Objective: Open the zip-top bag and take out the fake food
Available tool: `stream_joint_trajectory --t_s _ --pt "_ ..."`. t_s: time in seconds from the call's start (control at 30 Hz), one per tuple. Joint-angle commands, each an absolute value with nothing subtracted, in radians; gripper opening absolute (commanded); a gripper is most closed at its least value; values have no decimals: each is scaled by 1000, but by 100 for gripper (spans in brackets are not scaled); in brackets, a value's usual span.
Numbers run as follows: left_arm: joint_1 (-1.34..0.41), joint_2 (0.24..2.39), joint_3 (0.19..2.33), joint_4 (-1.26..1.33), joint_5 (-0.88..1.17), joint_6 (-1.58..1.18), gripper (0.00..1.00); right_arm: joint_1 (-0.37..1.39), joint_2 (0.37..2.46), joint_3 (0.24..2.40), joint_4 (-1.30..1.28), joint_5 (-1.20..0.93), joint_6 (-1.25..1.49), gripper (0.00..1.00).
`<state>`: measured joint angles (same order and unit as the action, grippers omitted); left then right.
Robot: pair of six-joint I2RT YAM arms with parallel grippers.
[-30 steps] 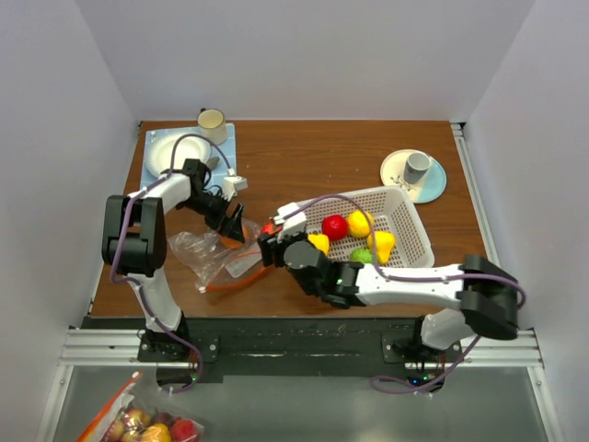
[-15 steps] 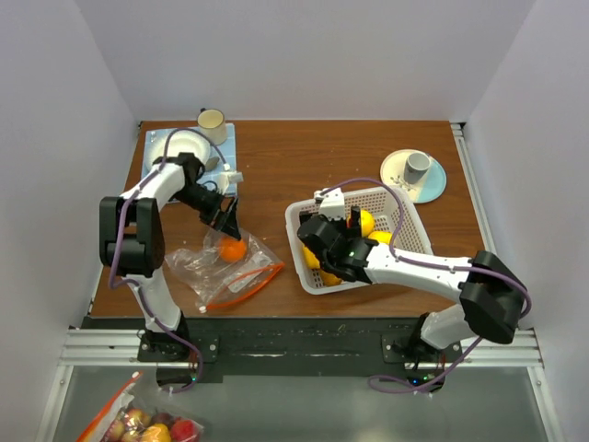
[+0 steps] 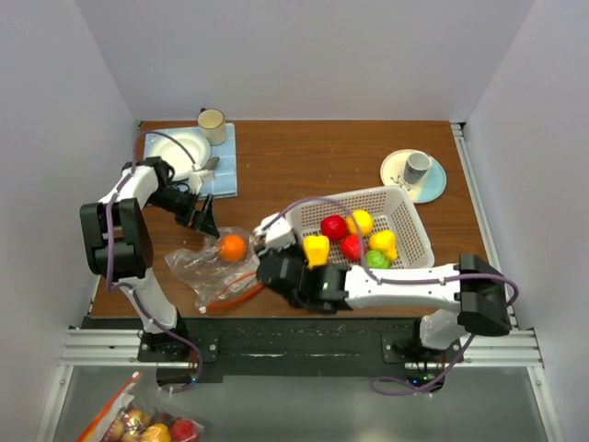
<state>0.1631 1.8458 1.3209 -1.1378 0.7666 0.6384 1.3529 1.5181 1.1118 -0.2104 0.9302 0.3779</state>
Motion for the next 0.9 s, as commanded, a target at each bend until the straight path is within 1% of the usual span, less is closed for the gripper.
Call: stream_joint_trajectory --t_s 0.0,0.03,0.1,0.23,0.37,0.53,0.77,0.83,0.87 --pt "156 1816 1315 -1117 807 654 100 1476 1568 1083 -71 878 347 18" --pt "156 1816 1315 -1108 805 653 100 1491 1584 1066 -49 852 371 0" --pt "156 1818 1327 -1111 813 652 100 1493 1641 1066 -25 822 393 0" --pt "155 1813 1342 -1092 822 634 100 1493 1701 1060 115 735 385 0" --pt "135 1799 1328 -1020 799 589 100 1490 1787 1095 172 718 373 0" --pt "89 1750 1229 -834 669 496 100 1480 1871 1140 221 672 361 0" --pt "57 1718 1181 -710 548 436 100 1427 1942 1181 235 640 374 0" --pt "51 1724 1178 -709 535 436 100 1384 1950 1183 242 609 385 4" --pt "46 1727 1175 -707 532 439 100 1368 1951 1181 255 598 391 8"
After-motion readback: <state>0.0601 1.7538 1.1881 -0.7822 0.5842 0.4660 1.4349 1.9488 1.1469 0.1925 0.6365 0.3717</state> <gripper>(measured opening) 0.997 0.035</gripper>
